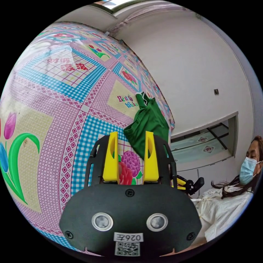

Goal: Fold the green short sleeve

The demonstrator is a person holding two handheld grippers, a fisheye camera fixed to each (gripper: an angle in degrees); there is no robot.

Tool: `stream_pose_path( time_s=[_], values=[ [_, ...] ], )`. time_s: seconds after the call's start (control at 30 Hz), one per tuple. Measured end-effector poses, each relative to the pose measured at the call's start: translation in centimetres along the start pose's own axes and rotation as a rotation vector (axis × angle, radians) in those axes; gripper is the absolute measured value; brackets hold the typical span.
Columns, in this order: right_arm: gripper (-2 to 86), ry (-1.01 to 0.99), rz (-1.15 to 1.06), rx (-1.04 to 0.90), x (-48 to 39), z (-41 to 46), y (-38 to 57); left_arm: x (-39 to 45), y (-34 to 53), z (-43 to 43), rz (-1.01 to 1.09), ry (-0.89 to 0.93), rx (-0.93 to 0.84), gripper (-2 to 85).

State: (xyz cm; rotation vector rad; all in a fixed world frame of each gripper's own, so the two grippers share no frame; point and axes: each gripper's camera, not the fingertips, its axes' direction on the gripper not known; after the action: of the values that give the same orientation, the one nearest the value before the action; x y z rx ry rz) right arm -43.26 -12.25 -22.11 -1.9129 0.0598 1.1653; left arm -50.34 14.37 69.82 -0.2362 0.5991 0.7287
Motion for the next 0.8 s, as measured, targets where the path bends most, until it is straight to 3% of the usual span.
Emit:
stream_pose_path(
  time_s=[0.13,0.5,0.67,0.8],
  values=[
    [9.7,0.159,-0.160,-0.026,-4.3,2.0,0.2,-0.2,0.7,-0.2,0.002,-0.002,-0.011,13.7],
    [5.4,0.346,-0.422,0.047,-11.1,5.3,0.4,1.5,-2.4,-0.4,0.006,-0.067,-0.047,18.1],
    [-1.0,0.354,-0.366,0.050,-10.8,5.5,-0.1,1.8,-5.1,1.0,-0.067,-0.016,-0.132,18.2],
    [-1.5,0.210,-0.240,0.056,-7.8,3.3,-1.1,1.1,-6.4,1.6,-0.180,0.034,-0.183,17.1]
  ],
)
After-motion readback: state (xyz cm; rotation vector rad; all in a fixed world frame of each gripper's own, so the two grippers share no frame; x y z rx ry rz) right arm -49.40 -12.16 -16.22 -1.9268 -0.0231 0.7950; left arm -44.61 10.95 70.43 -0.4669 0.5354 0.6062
